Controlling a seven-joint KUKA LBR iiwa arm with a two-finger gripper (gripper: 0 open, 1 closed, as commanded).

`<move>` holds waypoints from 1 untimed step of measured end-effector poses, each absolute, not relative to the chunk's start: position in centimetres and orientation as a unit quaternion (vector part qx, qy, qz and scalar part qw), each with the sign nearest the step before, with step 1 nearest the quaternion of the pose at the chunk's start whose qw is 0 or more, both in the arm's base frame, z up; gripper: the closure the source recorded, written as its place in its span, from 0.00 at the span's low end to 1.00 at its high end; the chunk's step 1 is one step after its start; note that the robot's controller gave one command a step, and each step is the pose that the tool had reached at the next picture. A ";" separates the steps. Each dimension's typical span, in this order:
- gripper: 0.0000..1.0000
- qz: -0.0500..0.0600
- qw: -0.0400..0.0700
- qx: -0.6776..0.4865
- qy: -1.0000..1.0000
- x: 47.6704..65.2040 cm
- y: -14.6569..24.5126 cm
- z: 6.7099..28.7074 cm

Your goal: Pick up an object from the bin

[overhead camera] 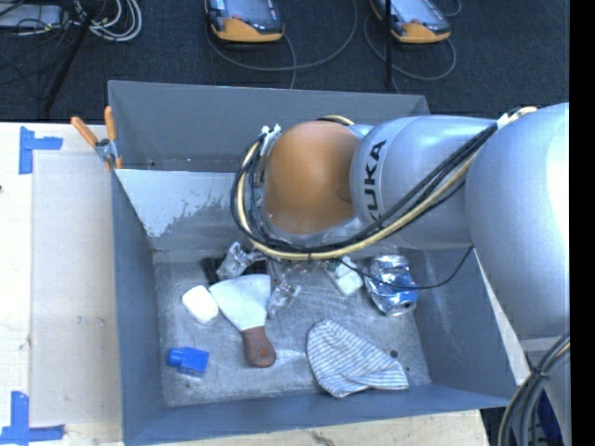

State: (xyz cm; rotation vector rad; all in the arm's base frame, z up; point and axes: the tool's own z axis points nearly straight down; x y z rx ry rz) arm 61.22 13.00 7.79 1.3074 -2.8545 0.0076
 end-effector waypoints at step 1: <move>1.00 0.004 -0.001 0.417 -0.909 61.7 13.9 7.8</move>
Offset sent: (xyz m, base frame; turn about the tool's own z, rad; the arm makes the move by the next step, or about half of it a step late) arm -0.0072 -0.0118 -0.0079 -0.0534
